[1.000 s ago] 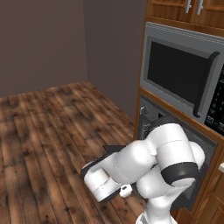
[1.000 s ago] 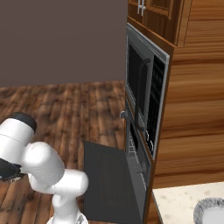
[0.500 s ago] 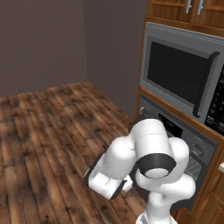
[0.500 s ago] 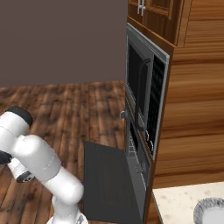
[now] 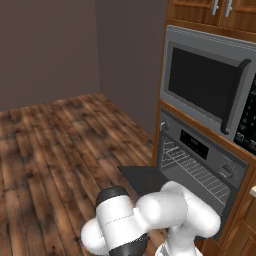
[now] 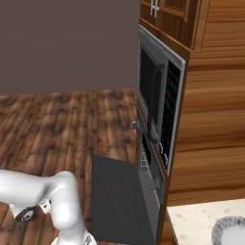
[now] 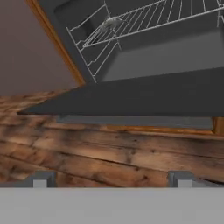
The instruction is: Place the fish on the rack of the oven, and slide the rack back inside. Close the oven door.
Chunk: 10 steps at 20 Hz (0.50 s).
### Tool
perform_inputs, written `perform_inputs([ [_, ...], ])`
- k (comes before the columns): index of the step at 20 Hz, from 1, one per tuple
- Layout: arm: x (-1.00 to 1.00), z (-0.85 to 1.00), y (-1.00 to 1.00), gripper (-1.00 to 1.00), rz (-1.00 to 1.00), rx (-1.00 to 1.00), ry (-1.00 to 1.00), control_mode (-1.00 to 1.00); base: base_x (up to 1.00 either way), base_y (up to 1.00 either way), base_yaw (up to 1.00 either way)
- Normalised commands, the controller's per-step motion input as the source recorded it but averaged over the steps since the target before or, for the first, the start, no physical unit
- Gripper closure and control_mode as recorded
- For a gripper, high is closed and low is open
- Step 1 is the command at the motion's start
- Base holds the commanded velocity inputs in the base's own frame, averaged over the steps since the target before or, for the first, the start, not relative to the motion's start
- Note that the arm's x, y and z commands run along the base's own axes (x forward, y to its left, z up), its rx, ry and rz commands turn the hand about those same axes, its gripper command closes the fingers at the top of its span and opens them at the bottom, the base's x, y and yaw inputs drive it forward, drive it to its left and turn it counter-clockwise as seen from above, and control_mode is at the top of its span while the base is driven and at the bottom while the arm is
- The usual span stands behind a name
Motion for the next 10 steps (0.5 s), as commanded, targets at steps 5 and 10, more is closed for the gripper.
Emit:
perform_inputs([
  [5, 0.04, -0.57, 0.62, -1.00, -0.12, -0.29, -0.04, -1.00, 0.00, 0.00, 0.00],
  [10, 0.38, -0.42, 0.04, -1.00, -0.18, -0.14, 0.00, -1.00, 0.00, 0.00, 0.00],
])
